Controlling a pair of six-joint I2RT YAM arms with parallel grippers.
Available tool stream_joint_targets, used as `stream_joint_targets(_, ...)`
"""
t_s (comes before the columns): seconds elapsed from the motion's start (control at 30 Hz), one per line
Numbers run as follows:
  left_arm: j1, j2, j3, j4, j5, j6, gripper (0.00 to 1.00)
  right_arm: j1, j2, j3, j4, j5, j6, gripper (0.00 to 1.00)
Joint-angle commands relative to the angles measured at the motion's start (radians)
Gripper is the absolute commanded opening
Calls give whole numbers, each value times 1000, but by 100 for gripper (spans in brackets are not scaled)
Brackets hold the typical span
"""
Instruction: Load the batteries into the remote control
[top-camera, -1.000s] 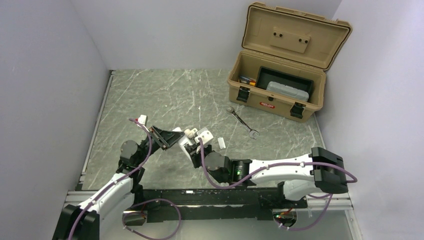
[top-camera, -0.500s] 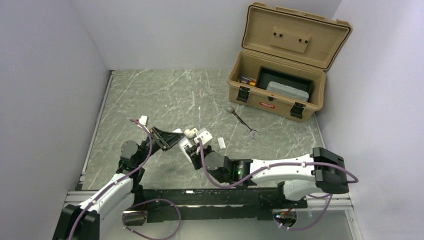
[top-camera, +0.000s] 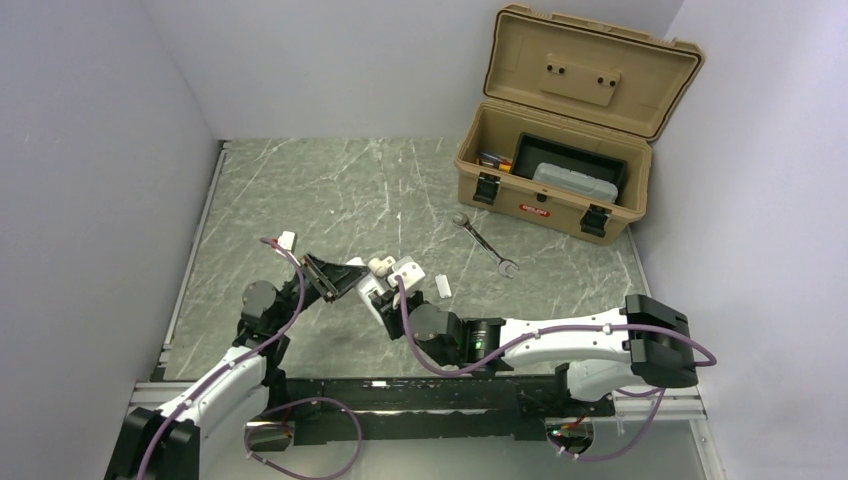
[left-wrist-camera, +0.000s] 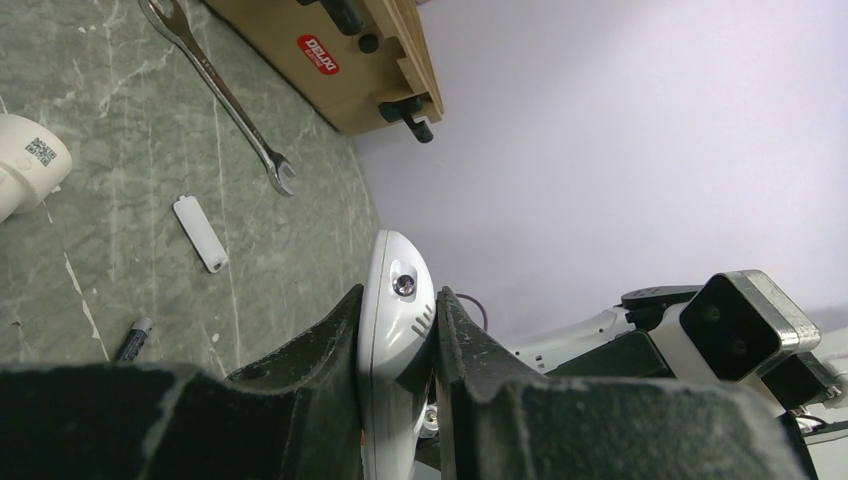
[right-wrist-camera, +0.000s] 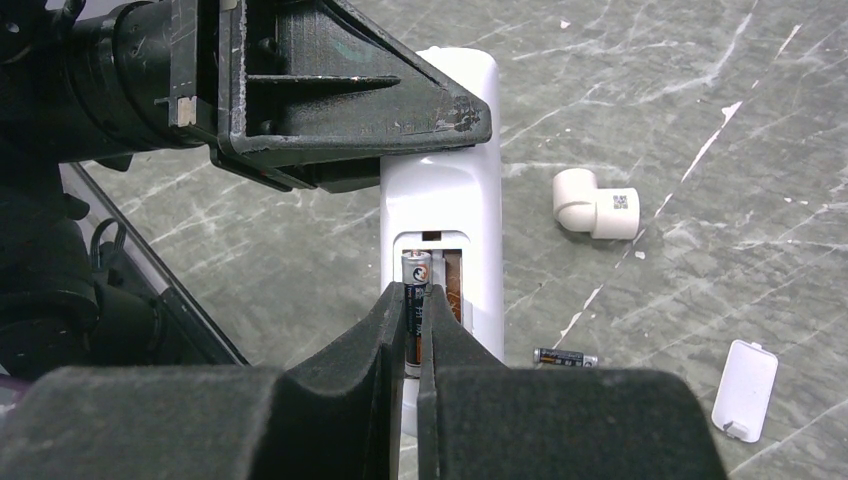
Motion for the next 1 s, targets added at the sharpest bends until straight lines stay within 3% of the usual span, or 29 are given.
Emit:
stream_joint_targets(0.0,-6,-14,21,163,-7,-58,0,7,30,13,-84,-40,37,3)
stream_joint_targets(0.2,-6,5,22,182,10,-56,0,7,-22,-27,-13,-3,42,0)
stream_joint_targets(0.63,-9,128,6,331,166,-27,0,6,-156,9,177,55,-121,0)
stream_joint_targets(0.97,-23,264,27,643,338,-24,0,7,-361,-104,140,18,-127,0)
